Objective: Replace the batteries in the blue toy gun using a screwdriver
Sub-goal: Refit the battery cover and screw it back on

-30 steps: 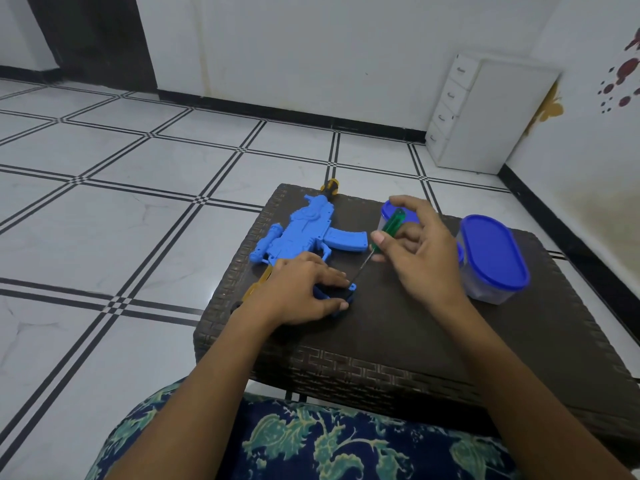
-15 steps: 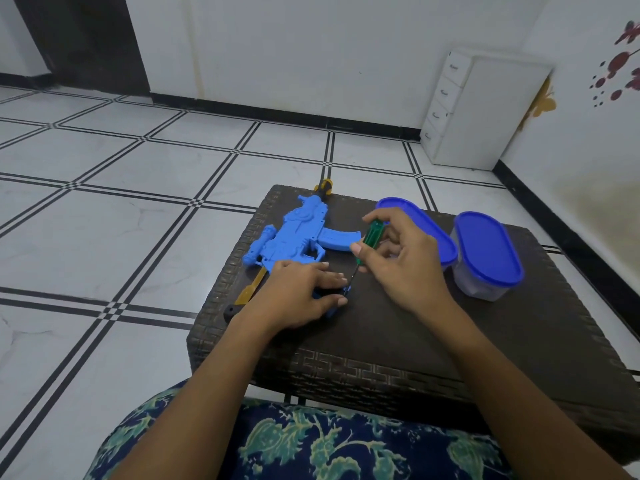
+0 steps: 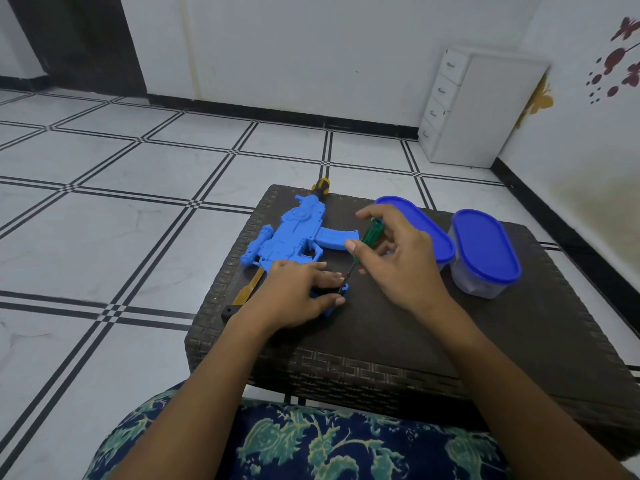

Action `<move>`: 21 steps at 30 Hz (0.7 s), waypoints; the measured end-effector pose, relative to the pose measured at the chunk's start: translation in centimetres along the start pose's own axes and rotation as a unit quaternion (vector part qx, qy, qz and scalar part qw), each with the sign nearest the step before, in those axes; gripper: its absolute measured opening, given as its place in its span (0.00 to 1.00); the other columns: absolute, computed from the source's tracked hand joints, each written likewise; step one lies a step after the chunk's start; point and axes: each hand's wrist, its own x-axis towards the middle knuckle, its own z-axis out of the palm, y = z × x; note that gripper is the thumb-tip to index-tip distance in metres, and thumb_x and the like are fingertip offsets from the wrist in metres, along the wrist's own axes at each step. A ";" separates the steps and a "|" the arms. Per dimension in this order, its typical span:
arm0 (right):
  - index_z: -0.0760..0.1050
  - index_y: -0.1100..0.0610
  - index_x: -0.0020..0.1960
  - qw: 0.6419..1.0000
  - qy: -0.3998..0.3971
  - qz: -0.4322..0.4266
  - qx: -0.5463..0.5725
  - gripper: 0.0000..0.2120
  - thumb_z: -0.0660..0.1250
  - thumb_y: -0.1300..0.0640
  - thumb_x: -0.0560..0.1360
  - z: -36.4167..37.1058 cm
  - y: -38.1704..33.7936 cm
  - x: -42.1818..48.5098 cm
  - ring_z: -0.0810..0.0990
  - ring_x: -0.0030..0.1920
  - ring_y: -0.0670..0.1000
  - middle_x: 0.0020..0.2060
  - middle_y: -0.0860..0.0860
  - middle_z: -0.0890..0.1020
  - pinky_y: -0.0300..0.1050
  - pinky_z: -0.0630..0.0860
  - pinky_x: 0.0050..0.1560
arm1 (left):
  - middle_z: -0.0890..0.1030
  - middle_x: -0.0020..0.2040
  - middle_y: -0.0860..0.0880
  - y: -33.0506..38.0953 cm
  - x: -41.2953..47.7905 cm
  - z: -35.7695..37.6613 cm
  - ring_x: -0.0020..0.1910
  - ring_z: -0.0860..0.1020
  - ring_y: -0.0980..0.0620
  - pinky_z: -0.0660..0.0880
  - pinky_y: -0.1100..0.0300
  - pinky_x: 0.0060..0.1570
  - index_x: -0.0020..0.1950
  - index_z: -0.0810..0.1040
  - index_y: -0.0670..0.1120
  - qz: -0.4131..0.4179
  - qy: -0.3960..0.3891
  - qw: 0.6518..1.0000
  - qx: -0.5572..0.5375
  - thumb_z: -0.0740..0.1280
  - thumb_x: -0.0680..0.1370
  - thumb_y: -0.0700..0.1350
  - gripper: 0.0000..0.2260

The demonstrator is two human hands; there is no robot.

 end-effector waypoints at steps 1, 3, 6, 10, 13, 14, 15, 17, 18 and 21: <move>0.74 0.49 0.58 1.000 -0.010 -0.014 -0.014 0.13 0.72 0.53 0.75 -0.1 -0.1 0.0 0.79 0.29 0.51 0.31 0.55 0.78 0.52 0.79 0.31 | 0.75 0.66 0.61 0.0 0.0 0.0 0.71 0.65 0.61 0.59 0.45 0.70 0.64 0.76 0.58 0.000 0.001 1.000 -0.003 0.67 0.75 0.57 0.18; 0.74 0.51 0.58 0.998 -0.023 -0.036 -0.036 0.12 0.70 0.53 0.76 -0.3 -0.2 -0.2 0.77 0.28 0.50 0.29 0.53 0.76 0.43 0.74 0.29 | 0.75 0.66 0.62 0.0 0.1 0.1 0.71 0.65 0.61 0.58 0.45 0.70 0.64 0.77 0.58 -0.002 0.001 1.000 -0.013 0.67 0.75 0.57 0.17; 0.74 0.53 0.59 0.997 -0.035 -0.039 -0.051 0.11 0.68 0.54 0.78 -0.5 -0.3 -0.2 0.74 0.28 0.45 0.31 0.47 0.74 0.30 0.64 0.30 | 0.75 0.65 0.62 -0.2 0.2 0.2 0.71 0.65 0.61 0.59 0.46 0.71 0.64 0.77 0.58 -0.003 -0.003 1.000 -0.025 0.67 0.75 0.57 0.17; 0.72 0.52 0.61 0.998 -0.069 -0.006 0.001 0.13 0.65 0.60 0.77 -0.5 0.0 0.0 0.78 0.35 0.46 0.45 0.48 0.78 0.41 0.77 0.34 | 0.76 0.65 0.61 -0.4 0.3 0.4 0.71 0.66 0.60 0.60 0.46 0.71 0.63 0.78 0.58 -0.001 -0.001 0.999 -0.038 0.68 0.75 0.57 0.17; 0.72 0.53 0.63 0.997 -0.072 0.010 0.027 0.16 0.61 0.62 0.76 -0.6 0.0 0.1 0.80 0.37 0.51 0.48 0.49 0.78 0.45 0.80 0.35 | 0.76 0.64 0.61 -0.5 0.3 0.4 0.71 0.66 0.60 0.61 0.46 0.70 0.63 0.78 0.58 0.001 0.002 0.999 -0.044 0.68 0.75 0.56 0.16; 0.72 0.53 0.63 0.997 -0.072 0.010 0.033 0.15 0.62 0.63 0.77 -0.7 0.0 0.1 0.80 0.36 0.51 0.47 0.52 0.79 0.41 0.79 0.33 | 0.76 0.64 0.61 -0.6 0.3 0.4 0.71 0.66 0.60 0.61 0.46 0.70 0.63 0.78 0.57 0.000 0.002 0.999 -0.047 0.68 0.75 0.56 0.16; 0.72 0.53 0.63 0.997 -0.072 0.006 0.034 0.15 0.63 0.63 0.78 -0.8 0.0 0.1 0.80 0.36 0.51 0.45 0.54 0.79 0.39 0.79 0.32 | 0.76 0.64 0.61 -0.6 0.3 0.4 0.71 0.66 0.59 0.61 0.46 0.70 0.62 0.78 0.57 0.001 0.001 0.999 -0.048 0.68 0.75 0.56 0.16; 0.72 0.51 0.63 0.998 -0.064 -0.008 0.015 0.14 0.65 0.60 0.78 -0.9 0.1 0.1 0.79 0.37 0.55 0.42 0.57 0.78 0.48 0.81 0.32 | 0.76 0.64 0.61 -0.7 0.3 0.5 0.71 0.66 0.60 0.61 0.46 0.70 0.62 0.78 0.57 0.000 -0.002 0.999 -0.046 0.68 0.74 0.56 0.17; 0.72 0.50 0.63 0.998 -0.059 -0.013 0.002 0.14 0.66 0.58 0.78 -0.8 0.1 0.1 0.78 0.37 0.56 0.40 0.56 0.77 0.54 0.81 0.33 | 0.77 0.64 0.60 -0.7 0.3 0.5 0.71 0.66 0.60 0.61 0.46 0.70 0.62 0.78 0.57 -0.001 -0.002 0.999 -0.046 0.68 0.74 0.56 0.17; 0.73 0.48 0.62 0.998 -0.054 -0.022 0.001 0.15 0.67 0.55 0.76 -0.8 0.2 0.1 0.78 0.34 0.58 0.40 0.54 0.77 0.58 0.79 0.33 | 0.76 0.64 0.61 -0.7 0.4 0.5 0.71 0.66 0.60 0.61 0.46 0.70 0.63 0.78 0.57 -0.001 -0.001 0.999 -0.051 0.68 0.75 0.56 0.17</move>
